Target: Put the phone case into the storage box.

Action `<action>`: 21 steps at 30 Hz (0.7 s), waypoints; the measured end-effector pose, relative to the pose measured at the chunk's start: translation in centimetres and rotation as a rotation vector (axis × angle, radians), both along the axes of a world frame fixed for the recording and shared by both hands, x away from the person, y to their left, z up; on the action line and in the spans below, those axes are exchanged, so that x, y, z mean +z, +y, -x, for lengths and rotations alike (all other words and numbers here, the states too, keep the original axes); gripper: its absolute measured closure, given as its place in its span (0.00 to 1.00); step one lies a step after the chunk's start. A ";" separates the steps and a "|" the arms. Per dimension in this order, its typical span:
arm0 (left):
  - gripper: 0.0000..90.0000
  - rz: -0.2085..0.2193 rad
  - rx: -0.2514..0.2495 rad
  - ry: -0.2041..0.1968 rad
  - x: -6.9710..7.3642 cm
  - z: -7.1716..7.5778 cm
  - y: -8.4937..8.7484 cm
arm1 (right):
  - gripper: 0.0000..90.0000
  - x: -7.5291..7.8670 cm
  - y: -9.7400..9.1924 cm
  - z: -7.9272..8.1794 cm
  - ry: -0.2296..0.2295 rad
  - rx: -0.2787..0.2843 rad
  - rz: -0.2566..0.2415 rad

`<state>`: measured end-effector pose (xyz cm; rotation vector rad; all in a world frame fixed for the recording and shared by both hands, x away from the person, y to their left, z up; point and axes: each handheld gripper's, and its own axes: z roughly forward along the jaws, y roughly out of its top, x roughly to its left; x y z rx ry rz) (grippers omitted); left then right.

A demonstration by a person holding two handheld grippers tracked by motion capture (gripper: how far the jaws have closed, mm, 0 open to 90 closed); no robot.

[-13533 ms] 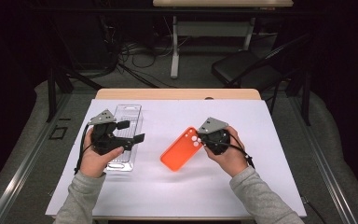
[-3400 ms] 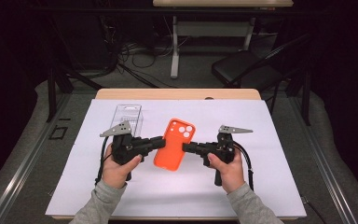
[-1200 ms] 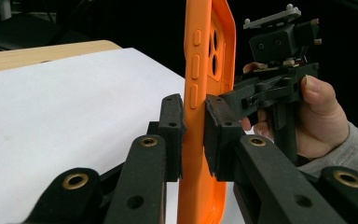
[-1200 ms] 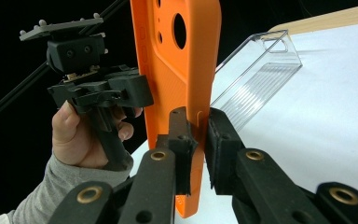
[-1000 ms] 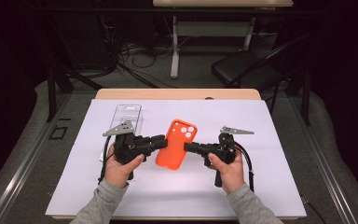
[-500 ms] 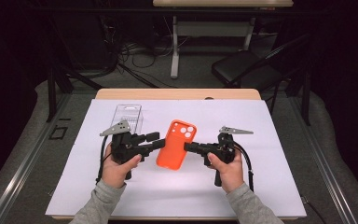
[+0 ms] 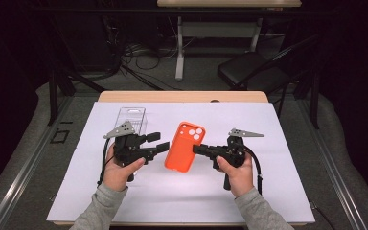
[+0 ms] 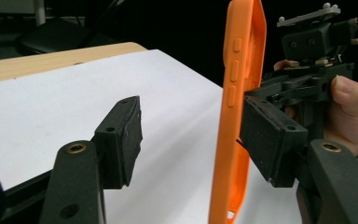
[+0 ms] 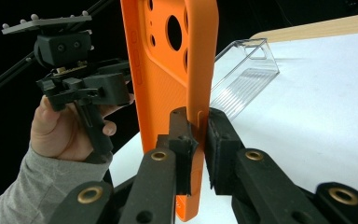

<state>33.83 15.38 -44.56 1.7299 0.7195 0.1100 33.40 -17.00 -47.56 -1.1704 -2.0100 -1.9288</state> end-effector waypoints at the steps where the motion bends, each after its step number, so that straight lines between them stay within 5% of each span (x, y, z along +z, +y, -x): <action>1: 0.43 -0.002 0.001 -0.003 0.0 0.0 0.0 | 0.91 0.0 0.0 0.0 -0.002 -0.001 0.001; 13: 0.43 -0.044 0.036 -0.018 0.6 0.2 0.6 | 0.91 0.1 0.0 0.4 -0.045 -0.025 0.069; 21: 0.32 -0.067 0.047 -0.026 0.8 0.3 0.5 | 0.91 0.4 0.3 0.6 -0.086 -0.039 0.142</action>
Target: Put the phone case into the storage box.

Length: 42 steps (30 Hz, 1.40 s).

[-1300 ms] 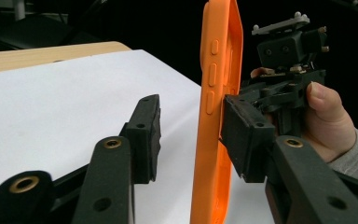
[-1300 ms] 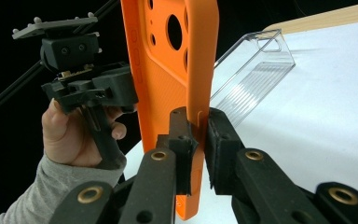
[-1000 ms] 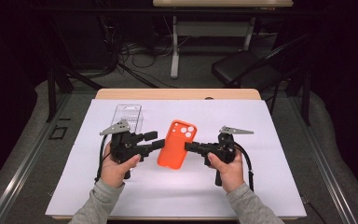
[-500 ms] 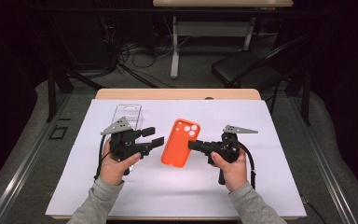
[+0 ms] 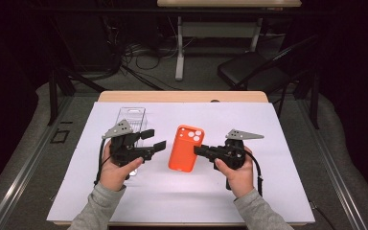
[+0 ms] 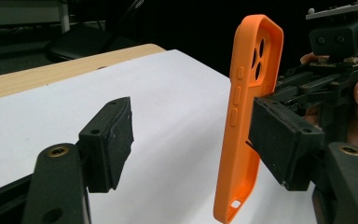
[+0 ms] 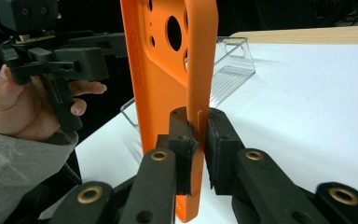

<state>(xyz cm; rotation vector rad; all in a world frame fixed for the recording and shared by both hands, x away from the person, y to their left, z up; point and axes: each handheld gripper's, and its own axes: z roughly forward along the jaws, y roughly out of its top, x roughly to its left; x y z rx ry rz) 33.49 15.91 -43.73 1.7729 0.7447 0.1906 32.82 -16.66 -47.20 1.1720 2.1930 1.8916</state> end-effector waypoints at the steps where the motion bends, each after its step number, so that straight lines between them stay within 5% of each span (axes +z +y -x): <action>1: 0.31 -0.002 -0.001 0.004 0.0 0.0 0.0 | 0.91 0.0 0.1 0.0 -0.005 -0.006 0.009; 23: 0.24 -0.085 0.002 -0.035 0.4 0.9 -0.7 | 0.91 0.4 1.6 0.9 -0.120 -0.022 0.216; 42: 0.25 -0.136 0.013 -0.068 0.5 1.3 -1.2 | 0.91 0.2 2.0 1.1 -0.115 -0.008 0.243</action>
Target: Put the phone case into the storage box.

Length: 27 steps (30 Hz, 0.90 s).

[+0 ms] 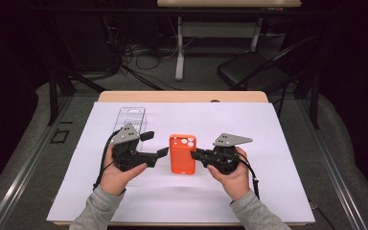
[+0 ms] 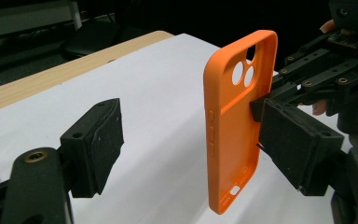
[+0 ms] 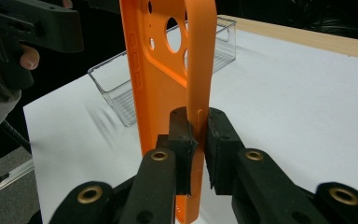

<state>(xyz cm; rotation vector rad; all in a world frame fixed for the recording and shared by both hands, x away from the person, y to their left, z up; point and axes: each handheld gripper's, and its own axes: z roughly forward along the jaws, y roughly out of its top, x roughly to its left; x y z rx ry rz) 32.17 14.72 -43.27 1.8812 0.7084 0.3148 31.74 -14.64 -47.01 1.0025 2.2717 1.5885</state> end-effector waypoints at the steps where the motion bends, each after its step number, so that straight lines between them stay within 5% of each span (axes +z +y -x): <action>1: 0.25 -0.002 0.001 -0.001 0.0 0.0 0.0 | 0.91 0.0 0.0 0.0 0.002 -0.001 0.002; 17: 0.27 -0.017 0.000 -0.012 0.2 0.3 -0.3 | 0.91 -0.1 0.4 0.2 -0.007 0.002 0.016; 27: 0.37 -0.050 -0.005 -0.039 0.4 0.7 -0.7 | 0.91 -0.4 1.1 0.5 -0.002 0.024 0.026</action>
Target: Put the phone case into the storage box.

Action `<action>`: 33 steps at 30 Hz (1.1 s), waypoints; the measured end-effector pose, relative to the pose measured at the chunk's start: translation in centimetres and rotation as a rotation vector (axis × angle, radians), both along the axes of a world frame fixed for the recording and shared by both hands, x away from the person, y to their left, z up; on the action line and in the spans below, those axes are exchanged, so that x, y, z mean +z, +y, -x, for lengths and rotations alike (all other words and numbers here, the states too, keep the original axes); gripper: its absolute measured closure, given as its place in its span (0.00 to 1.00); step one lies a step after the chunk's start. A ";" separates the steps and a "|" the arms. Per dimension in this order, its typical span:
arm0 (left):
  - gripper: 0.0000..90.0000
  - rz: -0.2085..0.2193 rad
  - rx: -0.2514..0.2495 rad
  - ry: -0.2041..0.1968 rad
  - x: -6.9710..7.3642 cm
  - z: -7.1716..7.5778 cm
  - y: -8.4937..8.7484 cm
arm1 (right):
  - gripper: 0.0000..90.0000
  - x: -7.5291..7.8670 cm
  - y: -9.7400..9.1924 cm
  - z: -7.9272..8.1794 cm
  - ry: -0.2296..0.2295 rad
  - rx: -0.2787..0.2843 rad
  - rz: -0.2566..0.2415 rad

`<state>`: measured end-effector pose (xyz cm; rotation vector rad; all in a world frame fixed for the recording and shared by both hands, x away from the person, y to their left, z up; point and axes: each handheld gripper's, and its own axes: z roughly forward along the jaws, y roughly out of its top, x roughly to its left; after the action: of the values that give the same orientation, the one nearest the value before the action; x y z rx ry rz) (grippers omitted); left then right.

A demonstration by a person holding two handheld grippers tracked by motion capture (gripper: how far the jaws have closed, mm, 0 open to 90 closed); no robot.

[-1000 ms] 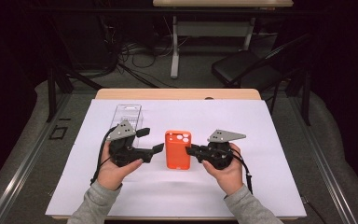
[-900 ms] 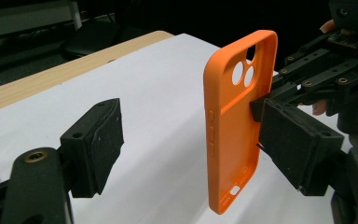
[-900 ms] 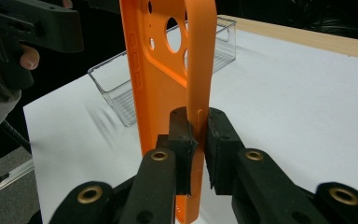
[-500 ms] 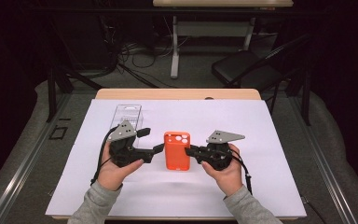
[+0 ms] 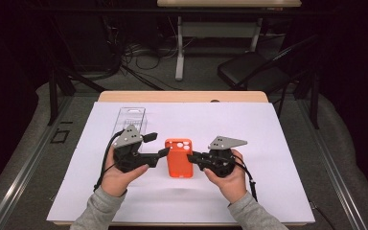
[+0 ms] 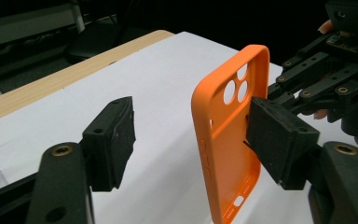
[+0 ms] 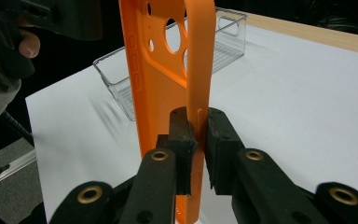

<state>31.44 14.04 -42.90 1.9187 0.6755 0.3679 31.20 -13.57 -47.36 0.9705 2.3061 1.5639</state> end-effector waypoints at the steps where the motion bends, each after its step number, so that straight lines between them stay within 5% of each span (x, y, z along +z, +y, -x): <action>1: 0.38 -0.012 -0.001 -0.006 0.0 0.0 -0.1 | 0.91 0.0 0.1 0.0 0.000 0.003 0.000; 22: 0.48 -0.167 0.024 -0.090 0.2 0.8 -1.1 | 0.91 -0.3 0.7 0.3 -0.011 0.007 0.041; 33: 0.51 -0.206 0.018 -0.106 0.2 1.0 -1.3 | 0.91 -0.4 1.0 0.3 -0.011 0.009 0.060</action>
<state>30.48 12.71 -42.73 2.0720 0.6039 0.5656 30.85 -12.59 -47.76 0.9370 2.3387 1.4905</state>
